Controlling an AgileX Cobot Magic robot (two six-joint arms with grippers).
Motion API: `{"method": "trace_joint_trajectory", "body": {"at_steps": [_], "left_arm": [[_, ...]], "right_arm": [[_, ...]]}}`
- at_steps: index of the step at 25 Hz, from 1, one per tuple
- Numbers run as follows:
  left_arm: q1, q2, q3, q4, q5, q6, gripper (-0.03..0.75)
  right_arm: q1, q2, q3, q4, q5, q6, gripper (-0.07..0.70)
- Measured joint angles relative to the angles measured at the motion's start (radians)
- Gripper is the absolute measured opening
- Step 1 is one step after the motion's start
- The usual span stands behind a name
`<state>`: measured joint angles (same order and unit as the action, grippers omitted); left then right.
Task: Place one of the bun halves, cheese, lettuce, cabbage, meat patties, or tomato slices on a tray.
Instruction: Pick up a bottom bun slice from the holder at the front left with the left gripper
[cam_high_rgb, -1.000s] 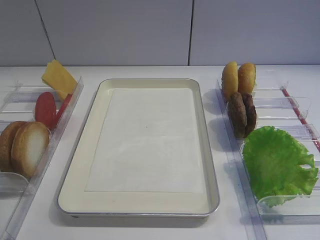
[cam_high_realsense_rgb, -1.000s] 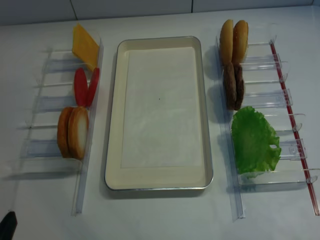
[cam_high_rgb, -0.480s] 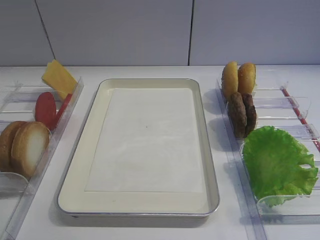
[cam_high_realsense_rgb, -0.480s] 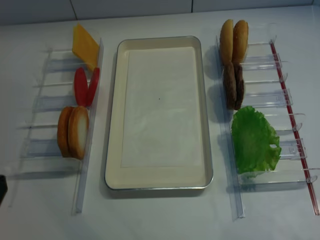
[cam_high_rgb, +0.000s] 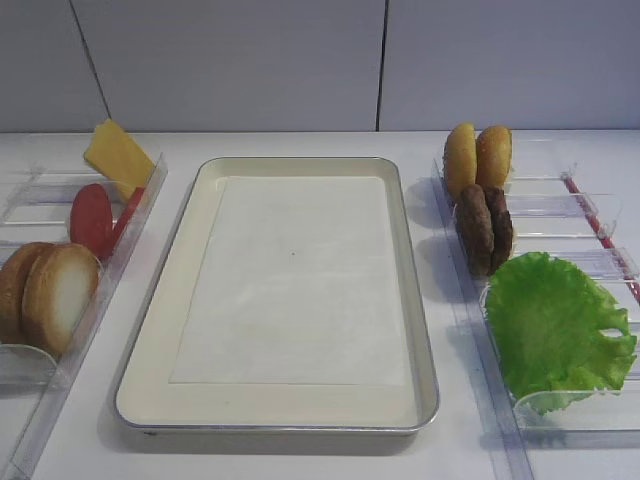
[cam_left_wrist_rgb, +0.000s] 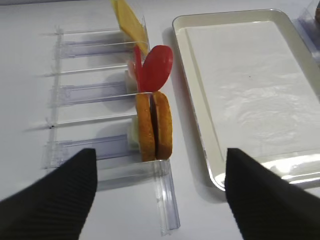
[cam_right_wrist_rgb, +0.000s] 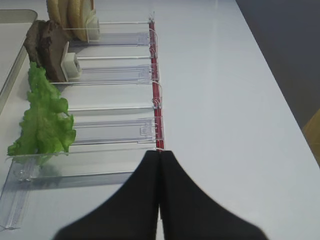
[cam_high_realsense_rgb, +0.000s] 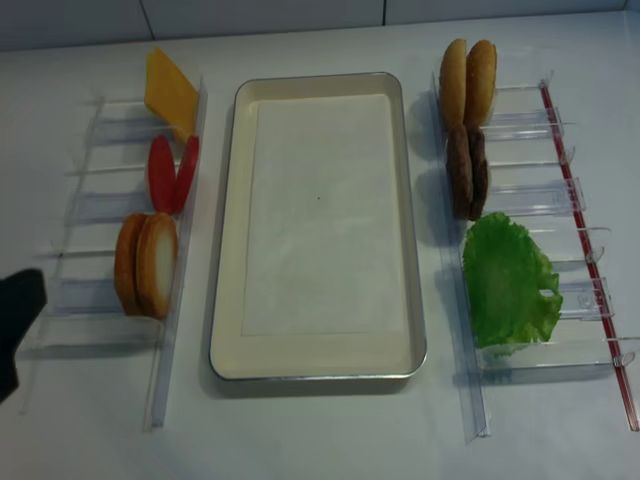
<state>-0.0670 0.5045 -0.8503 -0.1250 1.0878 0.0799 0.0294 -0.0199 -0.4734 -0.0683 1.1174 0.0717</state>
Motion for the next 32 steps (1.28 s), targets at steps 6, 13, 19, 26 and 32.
{"method": "trace_joint_trajectory", "body": {"at_steps": [6, 13, 19, 26, 32], "left_arm": [[0.000, 0.124, -0.070, -0.121, -0.002, 0.032, 0.526], [0.000, 0.304, -0.117, -0.198, -0.006, 0.083, 0.524], [0.000, 0.428, -0.157, -0.221, 0.003, 0.107, 0.515], [-0.073, 0.570, -0.178, -0.231, -0.010, 0.125, 0.515], [-0.174, 0.684, -0.198, -0.017, -0.032, -0.056, 0.515]], "right_arm": [[0.000, 0.000, 0.000, 0.000, 0.000, 0.000, 0.238], [0.000, 0.000, 0.000, 0.000, 0.000, 0.000, 0.238], [0.000, 0.000, 0.000, 0.000, 0.000, 0.000, 0.238], [0.000, 0.000, 0.000, 0.000, 0.000, 0.000, 0.238], [0.000, 0.000, 0.000, 0.000, 0.000, 0.000, 0.238]]}}
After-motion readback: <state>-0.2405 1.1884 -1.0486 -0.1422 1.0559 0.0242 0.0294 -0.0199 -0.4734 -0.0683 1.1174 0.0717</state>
